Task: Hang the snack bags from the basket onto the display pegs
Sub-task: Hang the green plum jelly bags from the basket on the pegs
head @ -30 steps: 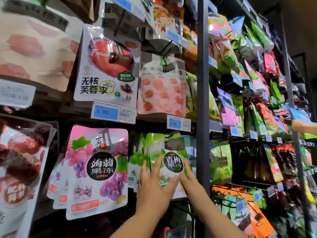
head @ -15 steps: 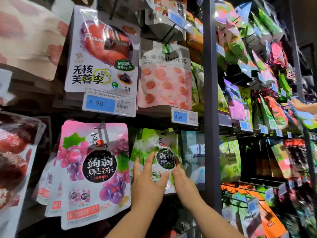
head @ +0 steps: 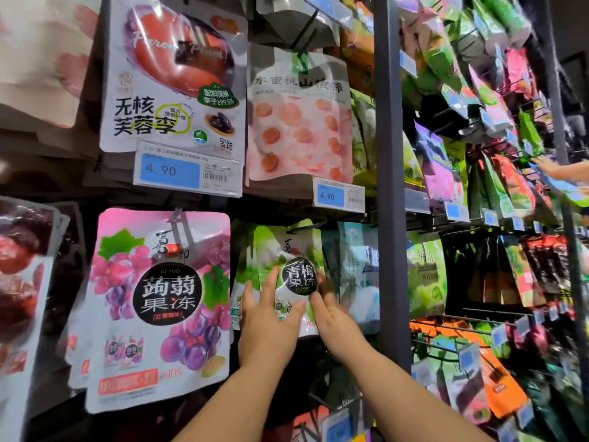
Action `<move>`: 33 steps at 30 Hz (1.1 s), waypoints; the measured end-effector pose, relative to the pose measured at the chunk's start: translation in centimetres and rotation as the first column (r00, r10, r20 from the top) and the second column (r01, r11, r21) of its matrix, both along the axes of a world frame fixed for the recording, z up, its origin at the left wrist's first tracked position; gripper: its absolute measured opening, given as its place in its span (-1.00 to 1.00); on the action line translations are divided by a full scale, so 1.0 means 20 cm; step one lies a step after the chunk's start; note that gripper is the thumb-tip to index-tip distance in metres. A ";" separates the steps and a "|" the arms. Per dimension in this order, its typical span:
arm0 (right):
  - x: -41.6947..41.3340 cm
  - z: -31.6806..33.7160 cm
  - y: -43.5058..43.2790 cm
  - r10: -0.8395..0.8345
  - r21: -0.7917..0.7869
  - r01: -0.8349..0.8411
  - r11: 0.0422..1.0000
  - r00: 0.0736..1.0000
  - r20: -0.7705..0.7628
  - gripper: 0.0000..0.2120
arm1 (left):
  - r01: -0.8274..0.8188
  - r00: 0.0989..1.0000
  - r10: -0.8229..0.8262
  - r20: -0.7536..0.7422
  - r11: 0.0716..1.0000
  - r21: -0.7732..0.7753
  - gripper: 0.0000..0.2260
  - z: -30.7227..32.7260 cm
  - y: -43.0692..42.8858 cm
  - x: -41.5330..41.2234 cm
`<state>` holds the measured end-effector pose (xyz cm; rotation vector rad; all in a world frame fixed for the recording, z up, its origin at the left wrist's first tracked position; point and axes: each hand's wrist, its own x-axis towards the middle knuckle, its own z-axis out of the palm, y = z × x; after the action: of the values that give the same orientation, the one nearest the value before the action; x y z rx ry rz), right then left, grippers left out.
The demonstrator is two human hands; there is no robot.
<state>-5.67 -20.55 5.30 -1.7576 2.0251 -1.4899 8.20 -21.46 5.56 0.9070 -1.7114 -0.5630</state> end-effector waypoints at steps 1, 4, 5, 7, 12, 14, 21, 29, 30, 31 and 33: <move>0.00 0.00 0.01 0.016 -0.007 -0.016 1.000 1.000 0.000 -0.55 | -0.012 1.000 0.012 0.011 1.000 -0.009 -0.39 0.00 0.01 0.00; 0.02 -0.01 0.04 0.063 -0.038 -0.062 0.997 0.998 0.008 -0.44 | -0.052 0.998 0.054 0.040 0.998 -0.047 -0.37 -0.02 0.05 0.01; 0.02 -0.02 0.06 0.067 -0.055 -0.066 0.996 0.998 0.019 -0.42 | -0.061 0.997 0.064 0.047 0.997 -0.055 -0.36 -0.02 0.06 0.02; 0.03 -0.04 0.11 0.078 -0.092 -0.074 0.993 0.996 0.038 -0.40 | -0.080 0.995 0.083 0.056 0.995 -0.061 -0.35 -0.04 0.10 0.02; 0.05 -0.06 0.21 0.084 -0.126 -0.081 0.989 0.996 0.018 -0.43 | -0.094 0.994 0.098 0.042 0.991 -0.094 -0.34 -0.07 0.18 0.03; 0.07 -0.06 0.25 0.090 -0.133 -0.089 0.987 0.996 0.001 -0.44 | -0.098 0.994 0.102 0.030 0.989 -0.108 -0.36 -0.09 0.21 0.03; 0.07 -0.13 0.39 0.082 -0.092 -0.080 0.992 0.997 0.013 -0.44 | -0.160 0.987 0.157 -0.037 0.982 -0.102 -0.46 -0.15 0.36 0.01; 0.00 -0.26 0.69 0.033 -0.103 -0.038 0.994 0.999 -0.041 -0.53 | -0.241 0.963 0.228 -0.140 0.968 -0.077 -0.47 -0.34 0.58 -0.03; -0.02 -0.32 0.76 0.030 -0.102 -0.035 0.994 0.998 -0.055 -0.56 | -0.202 0.974 0.191 -0.120 0.976 -0.079 -0.49 -0.40 0.63 -0.05; -0.05 -0.38 0.83 0.020 -0.096 -0.027 0.995 0.998 -0.066 -0.58 | -0.156 0.985 0.149 -0.082 0.984 -0.086 -0.51 -0.46 0.67 -0.08; -0.14 -0.51 0.97 -0.019 -0.061 0.014 0.998 0.996 -0.084 -0.64 | -0.059 0.998 0.061 0.017 0.996 -0.069 -0.55 -0.59 0.77 -0.16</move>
<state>-8.42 -1.19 -4.85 -1.8621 2.0591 -1.5220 5.09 -6.12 -6.28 0.9144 -1.7042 -0.4548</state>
